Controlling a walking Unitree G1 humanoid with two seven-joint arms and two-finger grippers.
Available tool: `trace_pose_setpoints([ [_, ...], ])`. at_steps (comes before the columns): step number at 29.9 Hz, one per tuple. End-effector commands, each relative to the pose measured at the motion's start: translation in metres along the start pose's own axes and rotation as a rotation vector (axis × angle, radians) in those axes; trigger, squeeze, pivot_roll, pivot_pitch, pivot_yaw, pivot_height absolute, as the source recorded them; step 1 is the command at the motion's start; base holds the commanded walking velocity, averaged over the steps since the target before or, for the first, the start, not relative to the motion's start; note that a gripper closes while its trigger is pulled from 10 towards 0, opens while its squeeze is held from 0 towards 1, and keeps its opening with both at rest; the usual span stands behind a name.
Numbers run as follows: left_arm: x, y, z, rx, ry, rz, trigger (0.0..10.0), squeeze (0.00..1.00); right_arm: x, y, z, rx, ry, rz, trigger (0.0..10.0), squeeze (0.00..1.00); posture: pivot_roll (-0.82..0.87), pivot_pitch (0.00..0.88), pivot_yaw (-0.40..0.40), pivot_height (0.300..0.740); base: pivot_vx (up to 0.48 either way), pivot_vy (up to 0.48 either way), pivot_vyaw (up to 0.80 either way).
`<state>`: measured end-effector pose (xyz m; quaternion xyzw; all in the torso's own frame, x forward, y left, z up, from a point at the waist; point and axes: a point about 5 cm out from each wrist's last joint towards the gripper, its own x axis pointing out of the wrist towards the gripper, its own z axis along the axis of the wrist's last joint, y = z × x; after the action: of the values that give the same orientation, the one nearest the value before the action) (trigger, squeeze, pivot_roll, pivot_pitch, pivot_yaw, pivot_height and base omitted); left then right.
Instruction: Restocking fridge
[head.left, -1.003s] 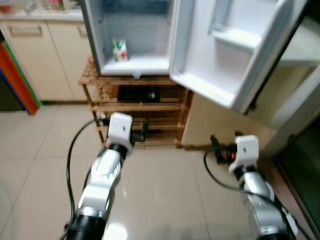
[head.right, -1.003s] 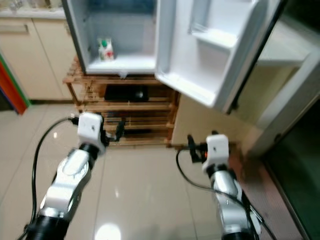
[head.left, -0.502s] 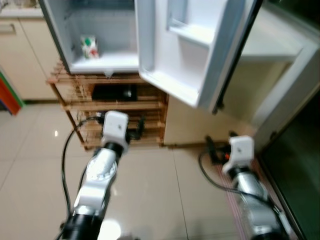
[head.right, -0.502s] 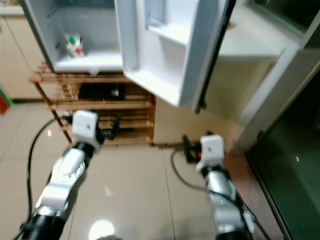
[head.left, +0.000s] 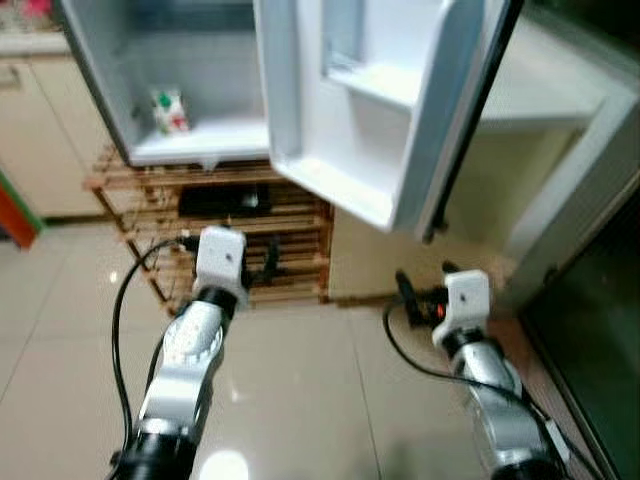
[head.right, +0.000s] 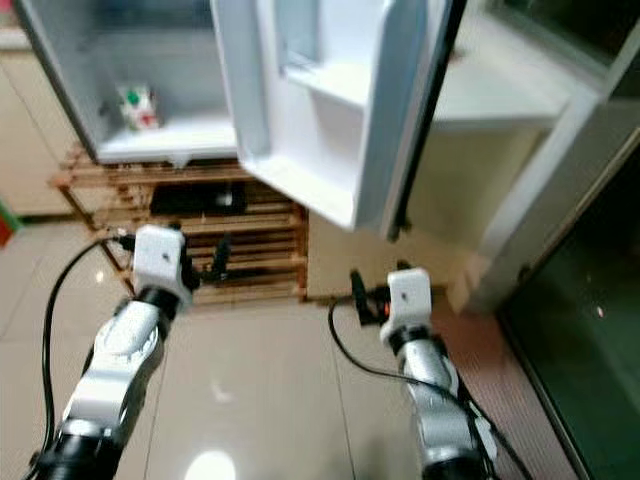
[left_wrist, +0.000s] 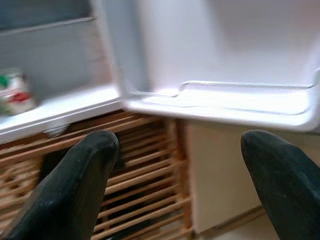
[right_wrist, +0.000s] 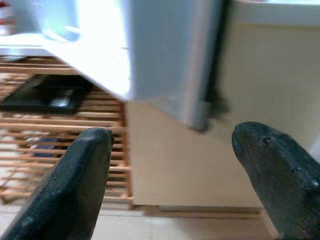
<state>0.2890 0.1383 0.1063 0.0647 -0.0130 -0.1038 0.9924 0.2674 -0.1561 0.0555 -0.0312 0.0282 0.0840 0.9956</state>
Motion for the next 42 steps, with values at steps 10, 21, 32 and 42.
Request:
trace_pose_setpoints([
  [10,0.005,-0.013,0.008,0.068,-0.021,-0.043,10.0,0.0,0.005,-0.033,-0.004,-0.073,0.056,-0.161,10.0,0.0,-0.05,0.0,0.009,0.74,0.185,0.0,0.0],
  [21,-0.002,-0.006,0.008,0.07,-0.021,-0.027,10.0,0.0,0.031,-0.062,0.01,-0.072,0.047,-0.237,10.0,0.0,0.0,0.0,0.002,0.74,0.0,0.0,0.0],
  [32,-0.019,0.008,0.005,0.092,0.016,-0.002,10.0,0.0,0.05,-0.086,0.016,-0.064,0.106,-0.295,10.0,0.0,0.05,0.0,0.0,0.74,0.0,0.0,0.0],
  [42,-0.03,0.008,-0.004,0.096,0.081,0.007,10.0,0.0,0.058,-0.103,0.023,-0.139,0.18,-0.361,10.0,0.0,0.08,0.015,-0.014,0.74,0.0,0.0,0.0],
])
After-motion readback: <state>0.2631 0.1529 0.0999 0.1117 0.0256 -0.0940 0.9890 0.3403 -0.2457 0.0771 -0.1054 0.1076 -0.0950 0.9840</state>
